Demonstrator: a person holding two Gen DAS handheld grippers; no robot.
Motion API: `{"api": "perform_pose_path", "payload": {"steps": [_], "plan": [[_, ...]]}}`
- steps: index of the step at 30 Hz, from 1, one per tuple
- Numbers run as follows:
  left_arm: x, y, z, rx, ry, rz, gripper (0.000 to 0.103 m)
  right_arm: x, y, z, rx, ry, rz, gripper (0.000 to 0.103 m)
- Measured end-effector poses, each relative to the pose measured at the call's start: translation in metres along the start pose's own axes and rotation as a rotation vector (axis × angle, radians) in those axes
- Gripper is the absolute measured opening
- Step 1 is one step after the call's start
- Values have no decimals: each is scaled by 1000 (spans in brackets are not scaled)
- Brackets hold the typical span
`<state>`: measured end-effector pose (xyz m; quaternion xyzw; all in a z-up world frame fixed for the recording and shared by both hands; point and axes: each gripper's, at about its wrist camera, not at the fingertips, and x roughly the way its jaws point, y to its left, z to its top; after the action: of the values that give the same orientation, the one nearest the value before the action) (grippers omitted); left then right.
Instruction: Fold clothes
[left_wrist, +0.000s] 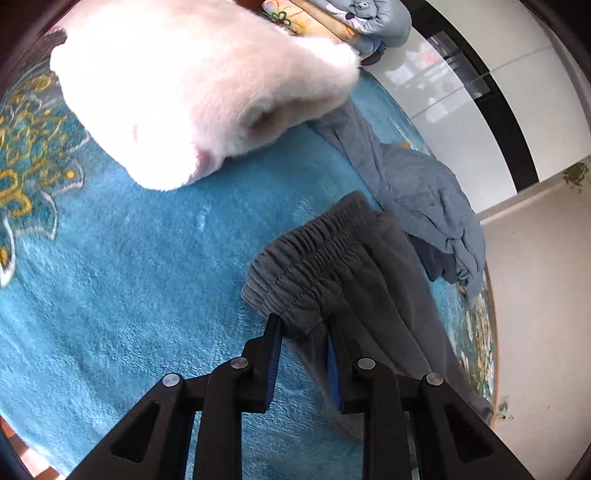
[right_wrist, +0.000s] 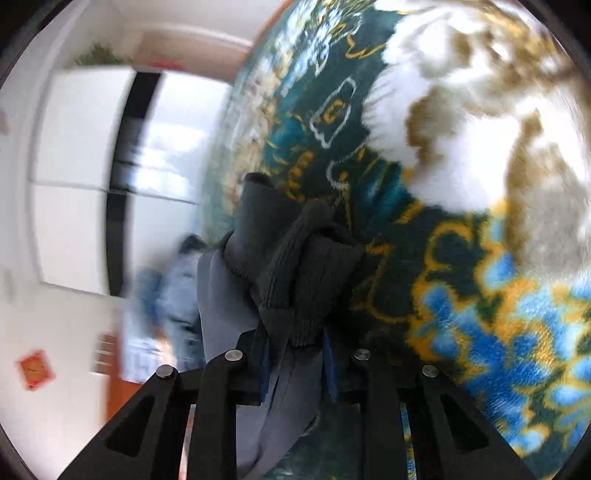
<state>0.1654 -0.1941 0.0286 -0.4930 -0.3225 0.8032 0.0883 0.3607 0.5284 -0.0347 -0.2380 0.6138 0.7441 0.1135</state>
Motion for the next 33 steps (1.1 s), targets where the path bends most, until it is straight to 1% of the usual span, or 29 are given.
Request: {"api": "perform_pose_path", "payload": {"steps": [1,3,4,5,6,8,9,10,11,12,13,14,16,17,18,19,20,22,24,25,26,28,29,30,32,33], "plan": [[-4,-1,0,10,0,1,28,0,2,0,-7,-5,-2,26],[-11,-3,0,30,1,2,29,3,12,0,-45,-11,-42,27],[-15,-4,-1,41,2,2,32,4,17,-1,-57,-16,-52,29],[-20,-5,-1,53,-1,9,32,5,20,-1,-67,-21,-59,30],[-29,-5,-1,68,-12,27,32,4,21,-1,-73,-24,-57,32],[-48,-6,2,104,-47,36,33,-4,21,-1,-84,-39,-75,38],[-61,-12,3,132,-80,42,36,-12,19,-2,-93,-52,-88,38],[-73,-17,5,160,-113,49,42,-30,18,0,-116,-78,-101,38],[-81,-24,5,189,-140,49,45,-43,27,-2,-159,-123,-125,38],[-80,-36,4,221,-151,33,51,-56,38,-5,-200,-157,-141,38],[-78,-48,3,252,-163,17,55,-67,53,-10,-254,-184,-140,38],[-73,-61,0,280,-159,-7,55,-67,71,-14,-307,-175,-114,38],[-40,-89,-17,328,-65,-82,55,-47,110,-40,-418,-64,-40,38],[-19,-104,-32,361,-10,-101,55,-33,128,-53,-471,3,-7,43],[-3,-117,-45,400,25,-114,55,-6,144,-68,-517,97,10,44],[11,-128,-57,437,52,-122,55,20,154,-83,-548,175,11,44],[19,-134,-63,465,60,-116,55,44,161,-97,-578,238,-9,44],[34,-144,-75,512,78,-102,55,85,169,-119,-618,319,-60,44],[49,-135,-75,498,105,-70,55,119,168,-130,-620,387,-91,44],[57,-130,-76,491,118,-55,55,129,164,-130,-618,404,-109,44],[64,-126,-76,484,131,-39,55,135,161,-131,-627,402,-140,44],[76,-119,-76,462,158,-24,55,144,157,-123,-640,370,-191,44],[78,-114,-77,454,166,-28,55,151,153,-117,-630,348,-204,42],[79,-109,-78,446,174,-32,55,157,149,-111,-613,330,-211,37],[80,-105,-80,446,178,-36,55,164,143,-103,-552,318,-199,36],[79,-106,-80,451,177,-38,55,164,143,-101,-542,315,-199,36]]}}
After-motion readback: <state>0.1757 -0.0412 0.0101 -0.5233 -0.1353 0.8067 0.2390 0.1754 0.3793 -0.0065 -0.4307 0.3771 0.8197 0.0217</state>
